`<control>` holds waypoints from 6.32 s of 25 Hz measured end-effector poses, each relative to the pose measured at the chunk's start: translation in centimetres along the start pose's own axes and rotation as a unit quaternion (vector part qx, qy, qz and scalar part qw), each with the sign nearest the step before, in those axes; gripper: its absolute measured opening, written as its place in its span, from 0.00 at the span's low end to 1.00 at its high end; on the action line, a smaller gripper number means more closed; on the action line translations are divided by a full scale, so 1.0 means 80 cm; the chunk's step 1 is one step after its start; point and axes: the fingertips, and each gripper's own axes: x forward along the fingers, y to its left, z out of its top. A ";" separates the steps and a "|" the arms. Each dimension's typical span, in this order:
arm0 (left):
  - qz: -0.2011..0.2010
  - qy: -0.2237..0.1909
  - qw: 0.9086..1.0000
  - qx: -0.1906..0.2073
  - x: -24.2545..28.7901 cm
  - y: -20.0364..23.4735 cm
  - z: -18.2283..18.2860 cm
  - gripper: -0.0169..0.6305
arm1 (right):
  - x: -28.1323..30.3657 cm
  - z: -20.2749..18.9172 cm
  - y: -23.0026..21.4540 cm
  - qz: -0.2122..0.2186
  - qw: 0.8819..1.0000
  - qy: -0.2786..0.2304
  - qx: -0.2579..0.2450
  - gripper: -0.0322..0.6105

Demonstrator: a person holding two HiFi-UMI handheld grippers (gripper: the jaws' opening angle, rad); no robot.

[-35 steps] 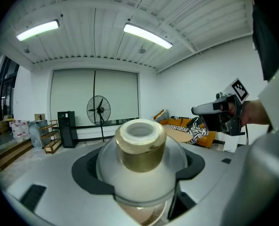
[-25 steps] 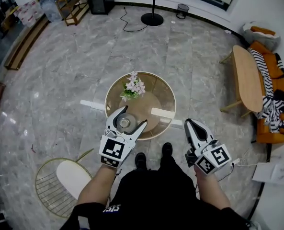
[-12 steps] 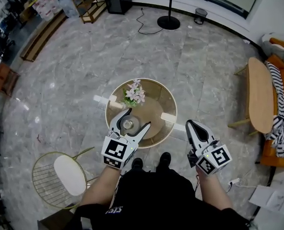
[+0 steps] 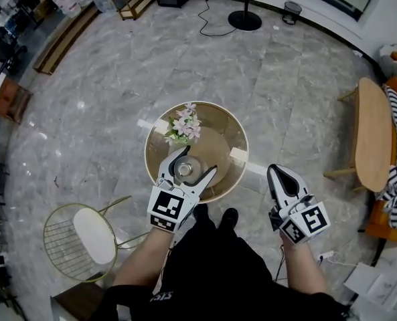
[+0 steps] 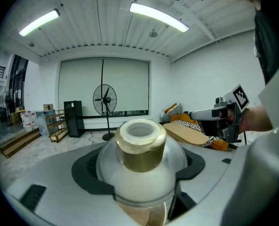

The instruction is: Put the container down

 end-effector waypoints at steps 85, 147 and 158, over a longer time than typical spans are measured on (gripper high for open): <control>-0.076 0.125 0.989 0.023 0.537 0.037 -0.500 0.58 | 0.148 -0.485 -0.236 -0.019 0.986 0.161 0.032 0.07; -0.017 -0.059 0.998 0.026 -0.257 0.029 0.004 0.06 | -0.031 0.002 0.264 0.008 0.997 -0.020 -0.075 0.07; -0.021 -0.098 0.995 -0.030 -0.255 0.020 0.035 0.05 | -0.031 0.027 0.262 0.014 0.995 -0.022 -0.093 0.07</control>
